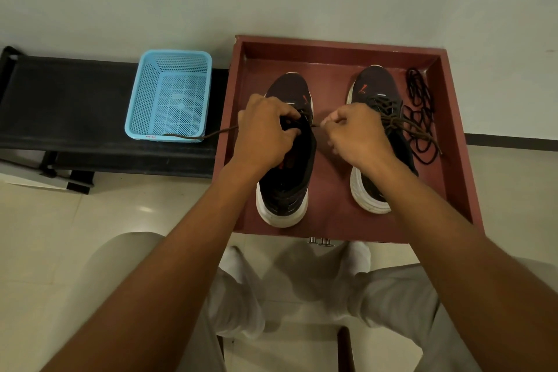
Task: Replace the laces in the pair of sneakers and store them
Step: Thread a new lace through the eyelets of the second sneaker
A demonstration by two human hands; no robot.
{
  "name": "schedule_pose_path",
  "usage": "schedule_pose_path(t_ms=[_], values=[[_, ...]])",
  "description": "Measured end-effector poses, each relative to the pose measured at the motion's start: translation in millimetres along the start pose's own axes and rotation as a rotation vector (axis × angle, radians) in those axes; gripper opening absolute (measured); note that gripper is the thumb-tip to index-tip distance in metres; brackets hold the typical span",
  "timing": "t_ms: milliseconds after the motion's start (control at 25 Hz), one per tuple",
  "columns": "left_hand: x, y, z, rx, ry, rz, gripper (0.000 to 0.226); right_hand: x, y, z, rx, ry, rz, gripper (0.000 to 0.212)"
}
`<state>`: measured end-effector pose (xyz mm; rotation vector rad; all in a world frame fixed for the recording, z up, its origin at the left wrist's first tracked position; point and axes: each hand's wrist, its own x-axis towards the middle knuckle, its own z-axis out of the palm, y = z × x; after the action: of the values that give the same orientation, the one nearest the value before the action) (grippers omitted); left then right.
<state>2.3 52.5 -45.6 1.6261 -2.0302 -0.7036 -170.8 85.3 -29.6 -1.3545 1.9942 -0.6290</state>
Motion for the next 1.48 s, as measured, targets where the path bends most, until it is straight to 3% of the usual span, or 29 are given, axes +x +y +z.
schedule_pose_path(t_ms=[200,320,480,680,920,1000,1120,1280,1480], values=[[-0.6,0.1,-5.7,-0.038,0.021,-0.014,0.034,4.2,9.5,-24.2,-0.319,0.157,-0.055,0.023],[-1.6,1.3,-8.0,-0.064,0.026,0.001,0.038,-1.0,1.7,-19.3,-0.431,0.165,-0.164,0.014],[-2.7,1.5,-6.1,-0.042,0.027,0.026,0.045,-4.5,-15.8,1.8,-0.473,0.08,-0.388,0.021],[-1.7,-2.7,-1.8,-0.015,0.002,0.019,0.051,-6.6,-15.2,7.0,-0.237,0.065,-0.293,0.013],[-1.0,-2.3,-6.1,0.059,0.003,-0.004,0.05,-1.6,-12.7,-15.2,-0.411,0.18,-0.132,0.01],[-0.5,-3.0,-9.9,0.04,-0.011,-0.001,0.05,-0.9,-11.4,-15.0,-0.437,0.145,-0.119,0.012],[-0.2,-6.2,-14.5,-0.015,-0.046,0.03,0.053,-1.0,-15.4,-0.2,-0.44,0.045,-0.225,0.032],[-2.0,-10.4,-13.8,-0.046,-0.032,0.053,0.057,-2.2,-22.3,8.9,-0.307,0.008,-0.316,0.016],[-0.2,-11.4,-15.1,-0.053,-0.052,0.047,0.057,0.0,-15.6,-7.6,-0.456,0.151,-0.167,0.012]])
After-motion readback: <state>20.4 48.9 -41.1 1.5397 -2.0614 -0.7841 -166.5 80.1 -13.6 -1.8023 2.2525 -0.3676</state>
